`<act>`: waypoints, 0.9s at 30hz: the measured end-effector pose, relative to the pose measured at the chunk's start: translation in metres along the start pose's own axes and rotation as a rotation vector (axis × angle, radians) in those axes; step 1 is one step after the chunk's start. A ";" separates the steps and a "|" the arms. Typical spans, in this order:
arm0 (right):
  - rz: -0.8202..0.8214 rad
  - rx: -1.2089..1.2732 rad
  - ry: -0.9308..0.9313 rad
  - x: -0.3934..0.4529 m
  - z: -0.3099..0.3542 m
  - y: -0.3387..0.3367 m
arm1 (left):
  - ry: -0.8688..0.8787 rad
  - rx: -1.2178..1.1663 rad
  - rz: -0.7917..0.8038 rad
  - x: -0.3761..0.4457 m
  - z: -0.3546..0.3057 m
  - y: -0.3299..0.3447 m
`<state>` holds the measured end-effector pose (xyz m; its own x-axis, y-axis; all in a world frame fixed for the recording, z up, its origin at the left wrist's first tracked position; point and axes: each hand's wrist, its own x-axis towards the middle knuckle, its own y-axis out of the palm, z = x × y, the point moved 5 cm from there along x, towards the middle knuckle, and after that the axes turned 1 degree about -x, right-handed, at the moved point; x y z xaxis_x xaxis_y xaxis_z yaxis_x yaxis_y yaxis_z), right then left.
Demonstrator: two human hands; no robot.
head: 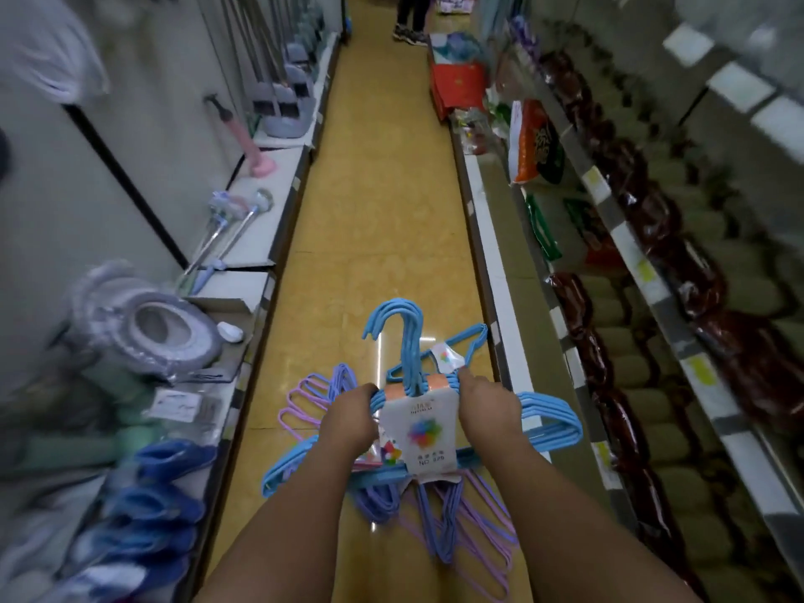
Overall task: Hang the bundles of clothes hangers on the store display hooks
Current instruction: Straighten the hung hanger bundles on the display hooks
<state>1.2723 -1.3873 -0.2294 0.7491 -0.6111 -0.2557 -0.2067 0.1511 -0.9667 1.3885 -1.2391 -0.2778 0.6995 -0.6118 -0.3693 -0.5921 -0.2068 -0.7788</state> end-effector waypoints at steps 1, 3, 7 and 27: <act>-0.002 -0.018 -0.030 -0.003 0.010 -0.015 | -0.016 -0.010 -0.007 -0.011 0.001 -0.014; -0.014 -0.063 -0.085 -0.010 0.030 -0.042 | -0.046 -0.033 -0.047 -0.032 0.003 -0.042; -0.030 -0.093 -0.199 -0.018 0.070 -0.078 | -0.149 -0.072 -0.210 -0.068 0.014 -0.088; -0.031 -0.285 -1.190 -0.216 0.270 -0.077 | -0.988 -0.290 -0.691 -0.393 0.112 -0.090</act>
<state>1.2965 -1.0577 -0.1029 0.8331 0.5033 -0.2295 -0.1973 -0.1173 -0.9733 1.2120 -0.8946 -0.1194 0.8273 0.5043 -0.2475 0.0420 -0.4949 -0.8679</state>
